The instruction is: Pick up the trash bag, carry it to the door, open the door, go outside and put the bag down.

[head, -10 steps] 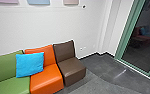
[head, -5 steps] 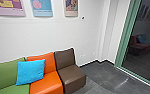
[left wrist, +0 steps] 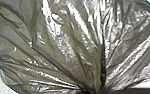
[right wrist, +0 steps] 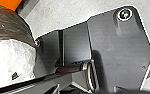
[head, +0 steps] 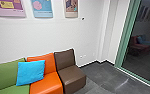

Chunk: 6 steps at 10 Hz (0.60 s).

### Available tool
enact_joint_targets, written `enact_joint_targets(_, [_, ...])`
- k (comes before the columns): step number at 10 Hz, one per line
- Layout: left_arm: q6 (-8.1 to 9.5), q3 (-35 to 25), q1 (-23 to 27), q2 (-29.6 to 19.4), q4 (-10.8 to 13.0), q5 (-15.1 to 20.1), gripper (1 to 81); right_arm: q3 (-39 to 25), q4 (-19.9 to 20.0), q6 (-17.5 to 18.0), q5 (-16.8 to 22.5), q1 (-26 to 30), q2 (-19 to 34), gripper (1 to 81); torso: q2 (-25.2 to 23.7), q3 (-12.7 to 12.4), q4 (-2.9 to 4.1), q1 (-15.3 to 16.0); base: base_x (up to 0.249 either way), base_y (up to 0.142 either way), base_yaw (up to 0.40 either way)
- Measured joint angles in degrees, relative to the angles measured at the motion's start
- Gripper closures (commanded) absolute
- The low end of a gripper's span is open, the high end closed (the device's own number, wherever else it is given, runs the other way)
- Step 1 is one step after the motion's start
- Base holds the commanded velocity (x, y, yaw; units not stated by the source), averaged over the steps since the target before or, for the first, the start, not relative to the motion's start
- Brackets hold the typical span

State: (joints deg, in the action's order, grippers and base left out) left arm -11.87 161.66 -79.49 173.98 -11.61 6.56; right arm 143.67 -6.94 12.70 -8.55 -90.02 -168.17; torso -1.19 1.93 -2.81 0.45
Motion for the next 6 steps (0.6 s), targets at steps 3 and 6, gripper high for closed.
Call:
enact_joint_targets(3, [0.00,0.00,0.00,0.00,0.00,0.02,81.1,0.00,0.00,-0.02,0.00,0.00,0.00,1.0,0.00,0.00,0.00,0.00,0.000,0.000,0.000])
enact_joint_targets(6, [0.02,0.00,0.01,-0.02,-0.21,0.09,81.1,0.11,0.00,0.00,0.00,0.00,-0.33,1.0,0.00,0.00,0.00,0.00,0.000,0.000,0.000])
